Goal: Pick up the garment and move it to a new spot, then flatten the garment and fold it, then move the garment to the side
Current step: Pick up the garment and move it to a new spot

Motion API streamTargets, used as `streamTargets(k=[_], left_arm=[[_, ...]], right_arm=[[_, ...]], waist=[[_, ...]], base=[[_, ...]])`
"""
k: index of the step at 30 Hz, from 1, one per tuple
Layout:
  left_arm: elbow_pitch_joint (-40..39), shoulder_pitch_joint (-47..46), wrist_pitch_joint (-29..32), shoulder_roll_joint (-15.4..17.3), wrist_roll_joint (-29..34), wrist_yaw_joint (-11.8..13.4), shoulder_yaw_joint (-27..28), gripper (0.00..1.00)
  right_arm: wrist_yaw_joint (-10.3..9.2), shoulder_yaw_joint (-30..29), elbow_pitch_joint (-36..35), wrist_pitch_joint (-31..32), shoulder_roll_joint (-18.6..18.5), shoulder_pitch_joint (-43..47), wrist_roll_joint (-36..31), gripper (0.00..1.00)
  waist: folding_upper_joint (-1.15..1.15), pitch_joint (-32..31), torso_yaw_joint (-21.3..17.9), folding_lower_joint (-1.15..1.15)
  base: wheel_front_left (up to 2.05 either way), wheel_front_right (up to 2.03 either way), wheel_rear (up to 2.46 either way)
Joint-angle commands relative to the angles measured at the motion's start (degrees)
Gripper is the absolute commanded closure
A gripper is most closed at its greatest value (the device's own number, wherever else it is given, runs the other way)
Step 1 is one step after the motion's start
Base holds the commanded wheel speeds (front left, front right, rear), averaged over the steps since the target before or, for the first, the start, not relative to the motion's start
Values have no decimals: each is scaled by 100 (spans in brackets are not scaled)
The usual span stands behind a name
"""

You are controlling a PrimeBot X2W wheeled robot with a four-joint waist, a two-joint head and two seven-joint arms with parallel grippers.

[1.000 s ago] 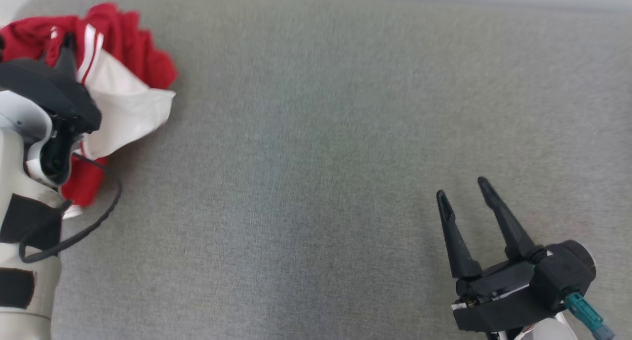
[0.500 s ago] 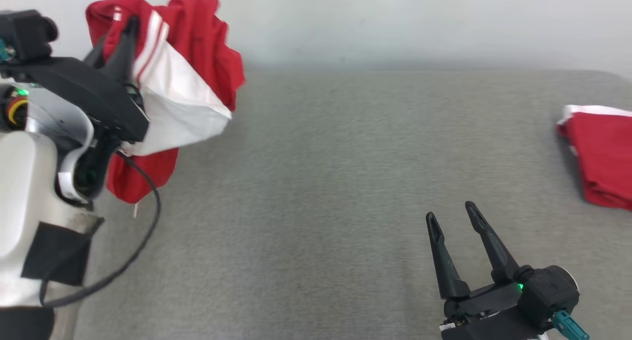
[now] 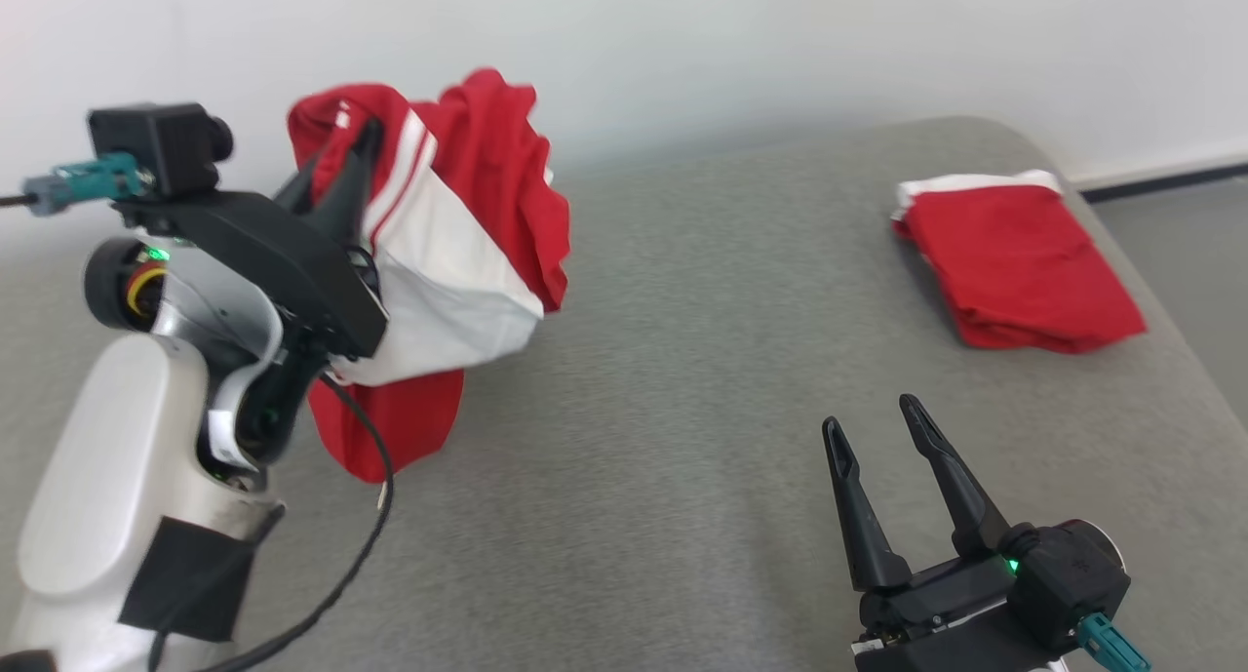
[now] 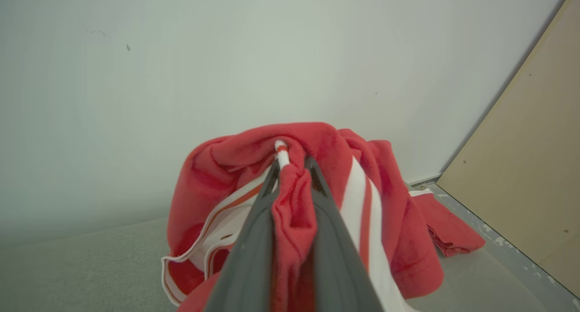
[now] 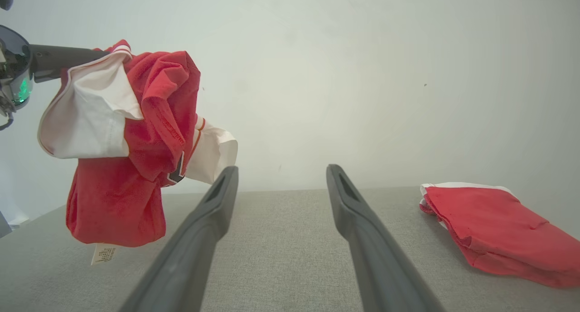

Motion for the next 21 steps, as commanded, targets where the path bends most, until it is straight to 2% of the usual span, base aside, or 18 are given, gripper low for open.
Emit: streamTargets(k=[1, 8, 13, 21], left_arm=[[-4, 90, 5, -34, -51, 5, -28, 100], [603, 363, -259, -268, 2, -15, -220, 100], [1458, 480, -762, -336, 364, -57, -461, 100], [2549, 370, -1483, -591, 568, -228, -742, 100]], right_arm=[[-14, 12, -17, -5, 19, -35, -9, 0], [-14, 47, -60, -5, 93, -97, 6, 0], [-14, 89, -78, -6, 116, -178, 7, 0], [-14, 40, -75, -6, 152, -171, -10, 0]], waist=[[1, 66, -425, 1], [1, 374, -791, 1], [1, 604, -976, 1], [1, 767, -1093, 1]], base=[[0, 0, 0], [0, 0, 0], [0, 0, 0], [0, 0, 0]])
